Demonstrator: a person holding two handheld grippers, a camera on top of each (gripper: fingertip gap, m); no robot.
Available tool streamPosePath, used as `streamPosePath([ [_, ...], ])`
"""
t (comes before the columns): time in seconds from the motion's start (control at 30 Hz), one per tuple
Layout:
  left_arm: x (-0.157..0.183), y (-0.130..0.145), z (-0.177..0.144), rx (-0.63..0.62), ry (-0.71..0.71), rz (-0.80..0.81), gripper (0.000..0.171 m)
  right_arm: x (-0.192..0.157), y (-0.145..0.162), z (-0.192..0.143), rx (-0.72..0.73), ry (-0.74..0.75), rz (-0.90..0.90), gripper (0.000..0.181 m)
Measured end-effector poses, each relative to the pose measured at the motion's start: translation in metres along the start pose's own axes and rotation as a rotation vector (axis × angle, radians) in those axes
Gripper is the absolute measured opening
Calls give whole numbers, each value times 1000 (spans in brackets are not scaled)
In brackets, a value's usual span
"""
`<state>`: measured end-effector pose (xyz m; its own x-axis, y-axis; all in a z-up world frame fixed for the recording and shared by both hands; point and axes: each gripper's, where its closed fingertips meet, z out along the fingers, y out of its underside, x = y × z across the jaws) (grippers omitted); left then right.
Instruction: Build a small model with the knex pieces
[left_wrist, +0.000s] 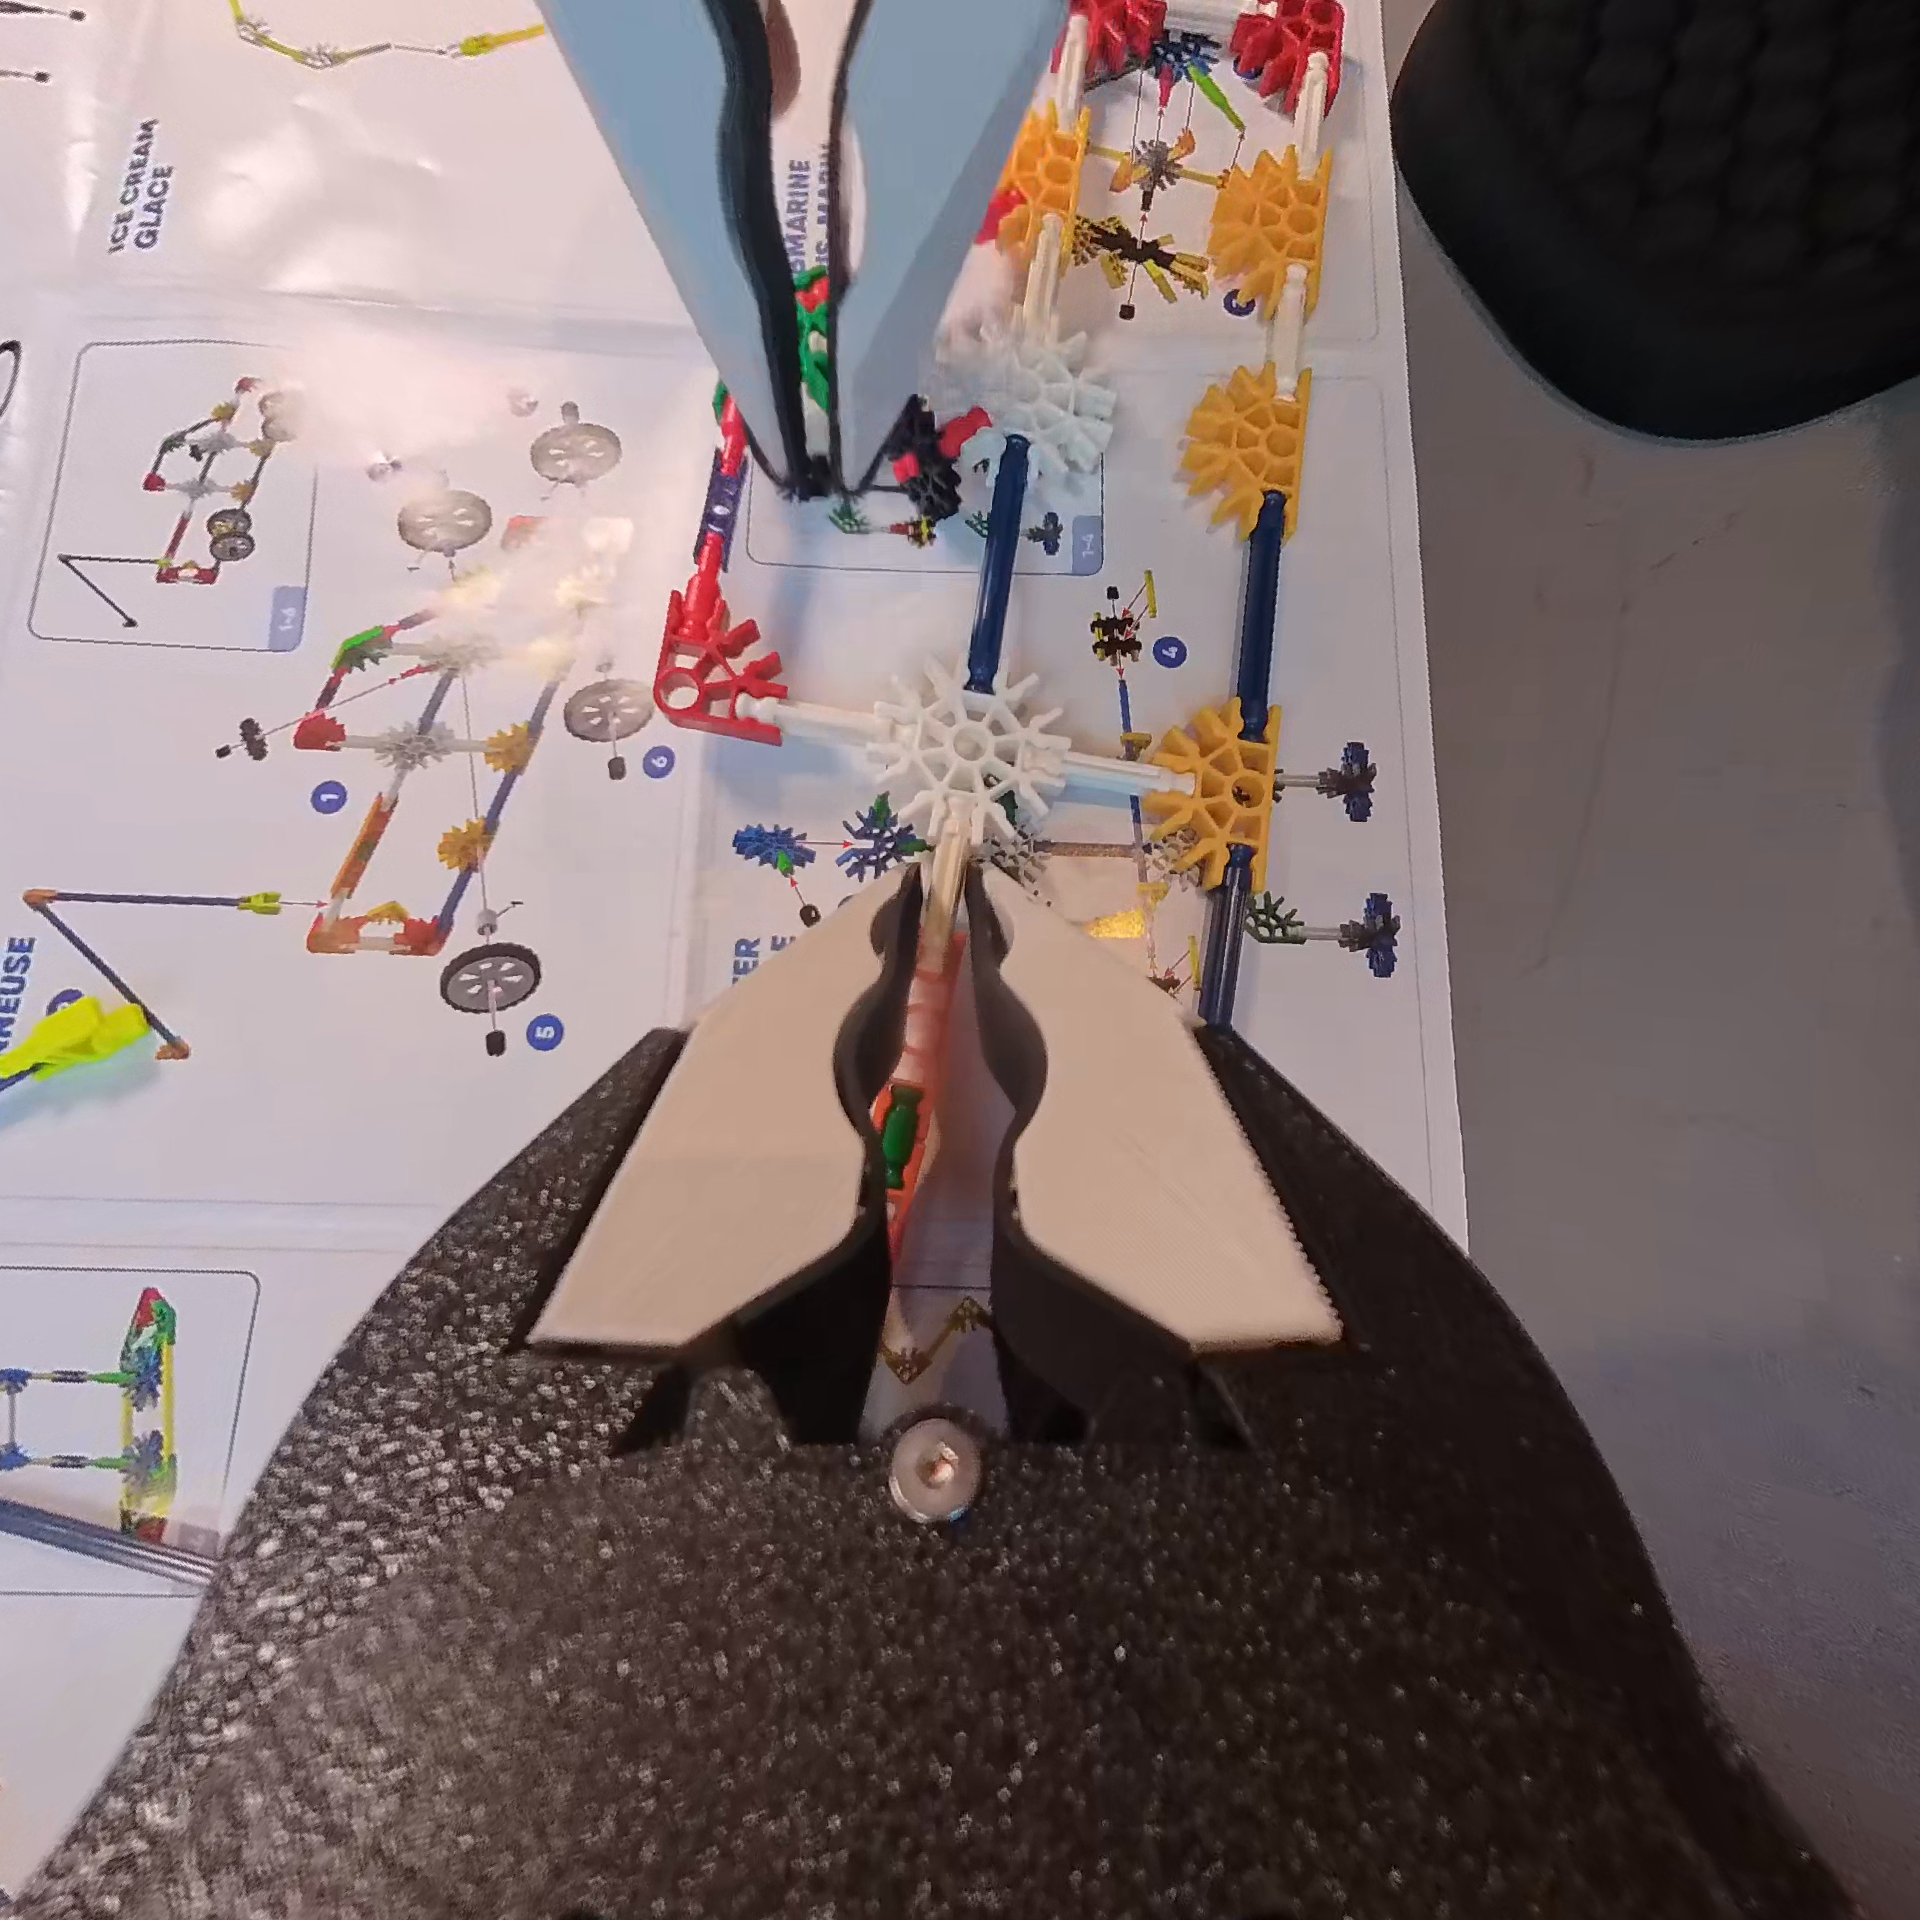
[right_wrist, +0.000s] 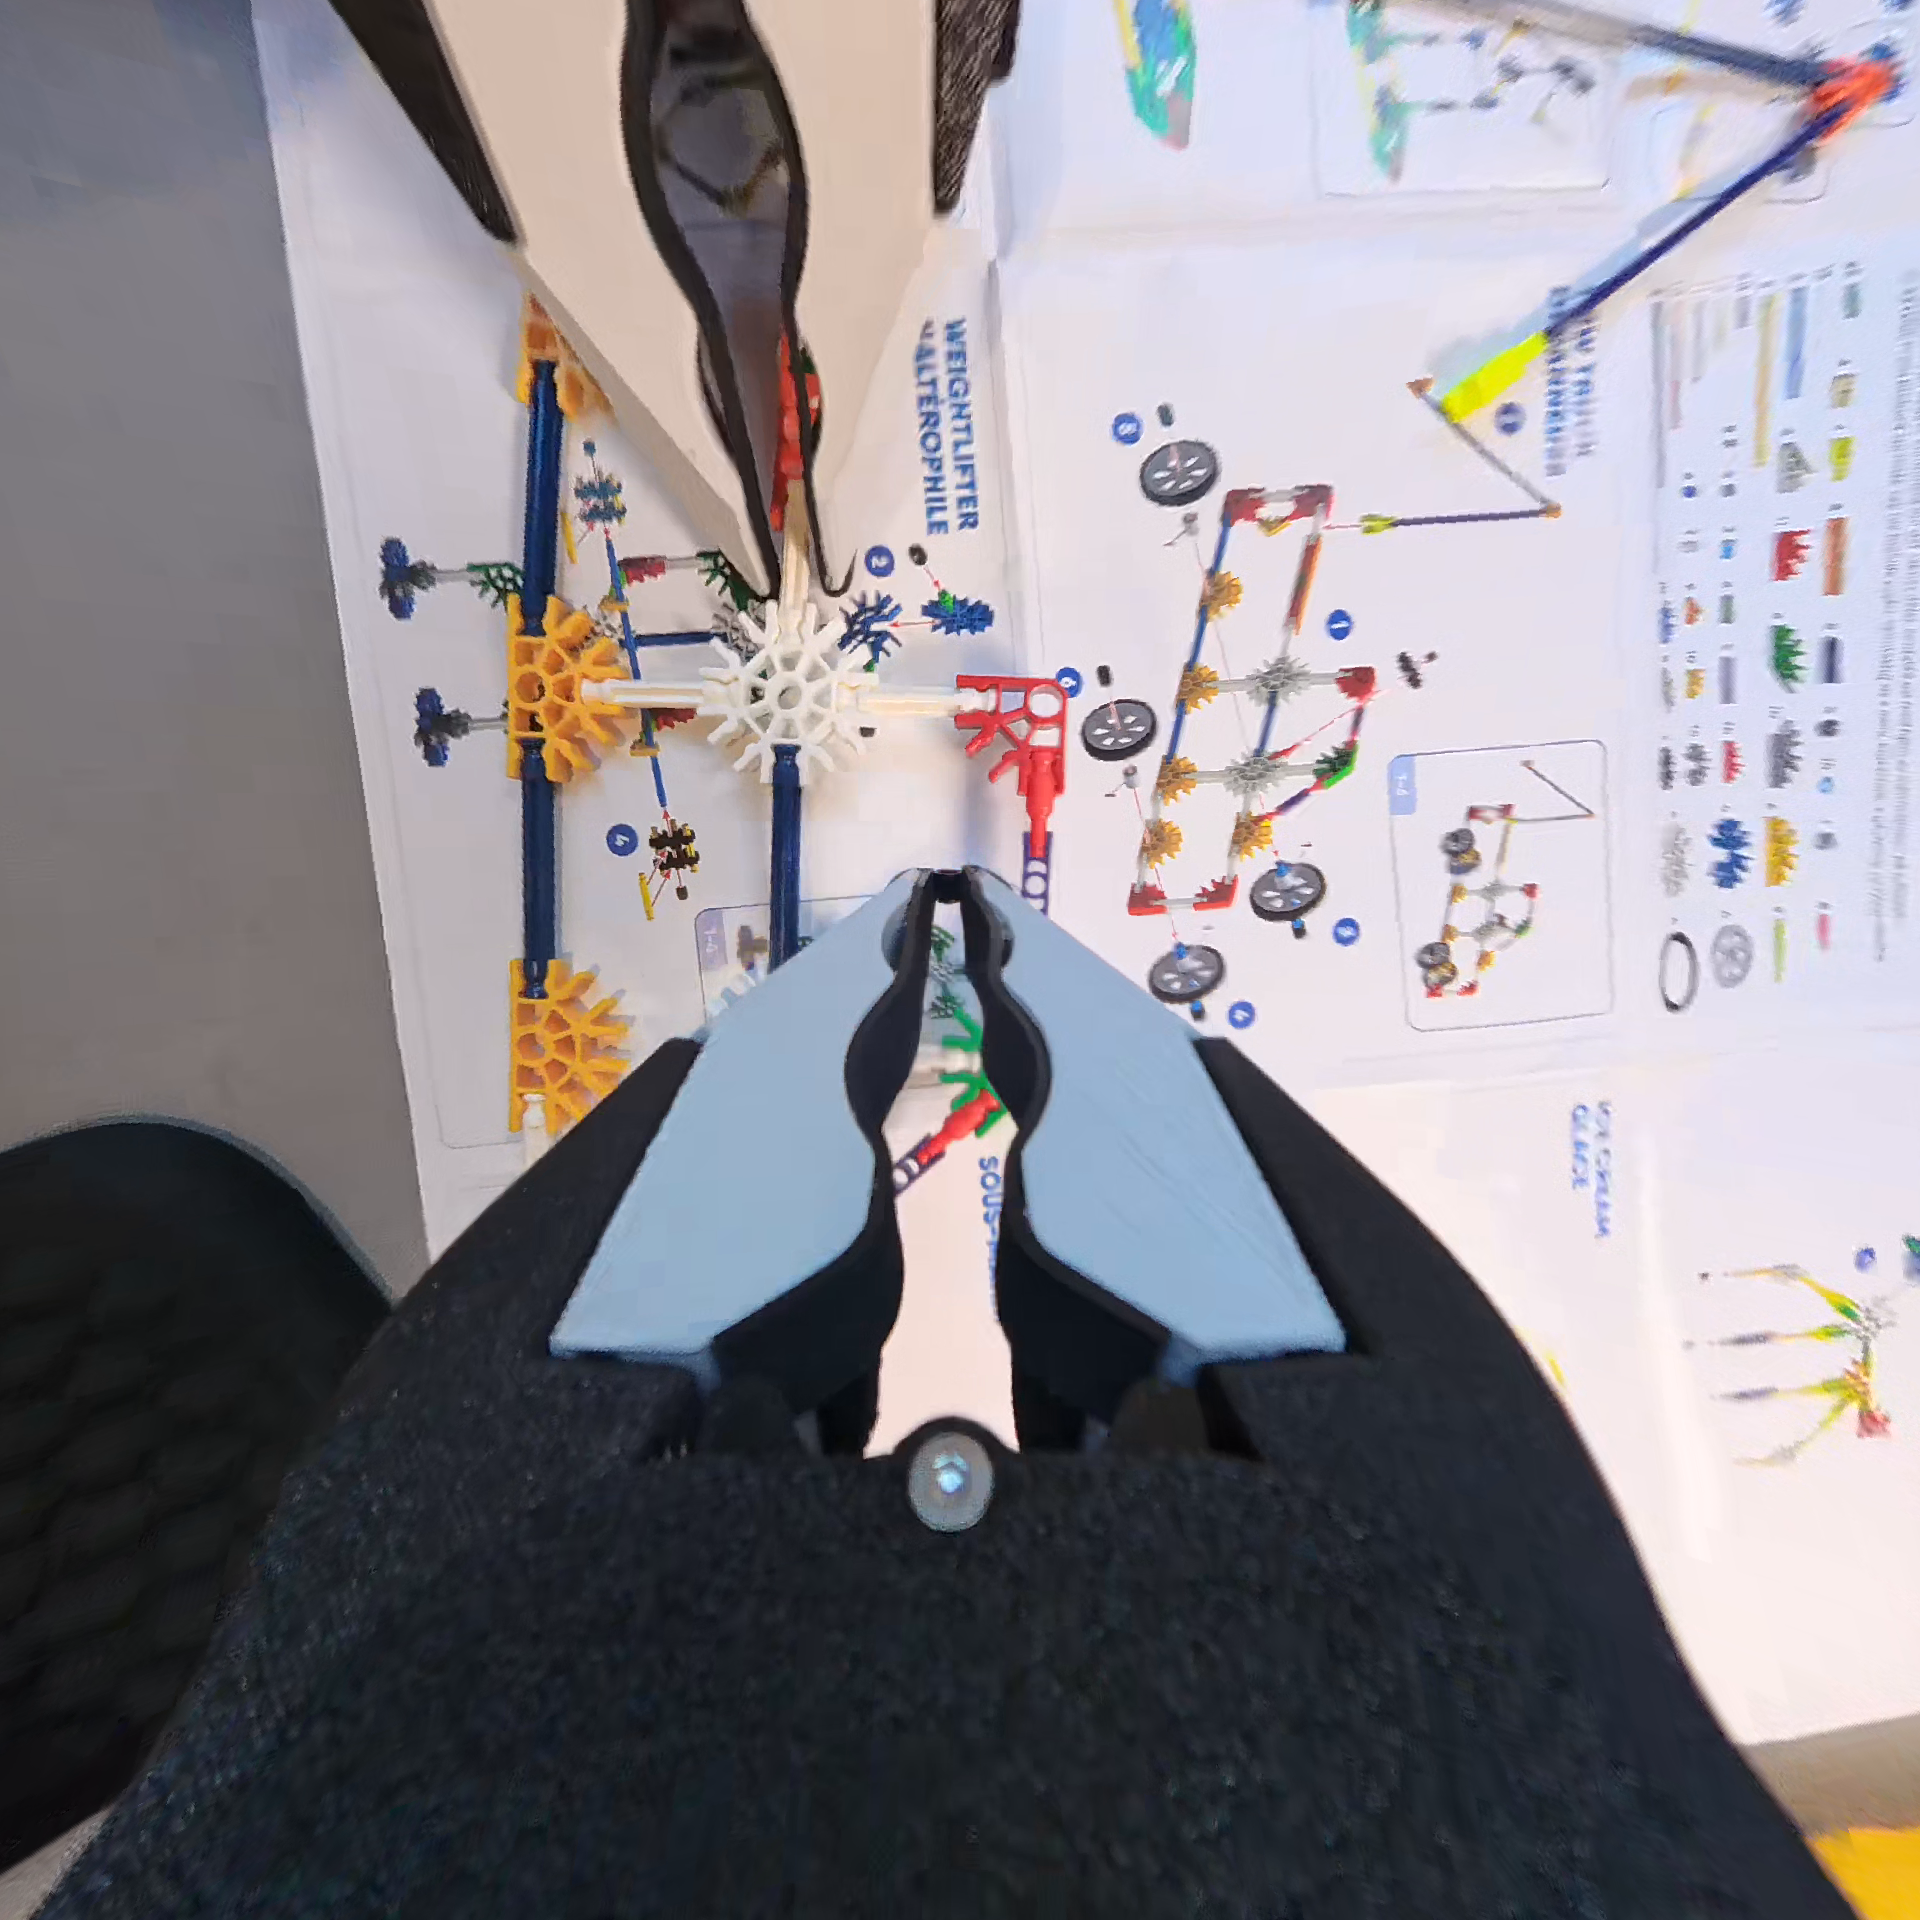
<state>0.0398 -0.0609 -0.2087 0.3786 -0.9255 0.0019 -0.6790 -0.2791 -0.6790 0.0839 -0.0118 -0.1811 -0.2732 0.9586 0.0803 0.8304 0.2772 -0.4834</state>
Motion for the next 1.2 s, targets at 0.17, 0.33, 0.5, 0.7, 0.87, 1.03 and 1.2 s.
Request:
streamPosePath([
  [0.17,0,0,1,-1,-8,2,6,49,13,-70,68,225,125,4],
  [0.33,0,0,1,-14,-27,14,5,98,58,-139,76,416,276,4],
  [0.5,1,1,0,-32,-43,31,5,132,104,-179,74,518,407,4],
  [0.7,-1,1,-4,-32,-61,37,7,156,164,-208,39,569,570,4],
  [0.87,-2,3,-4,-31,-57,40,8,148,224,-183,-75,486,683,4],
  [1.03,-2,4,-4,-33,-58,44,7,136,258,-146,-124,405,728,4],
  [1.2,-6,7,-8,-27,-97,16,9,131,281,-125,-167,340,763,5],
])
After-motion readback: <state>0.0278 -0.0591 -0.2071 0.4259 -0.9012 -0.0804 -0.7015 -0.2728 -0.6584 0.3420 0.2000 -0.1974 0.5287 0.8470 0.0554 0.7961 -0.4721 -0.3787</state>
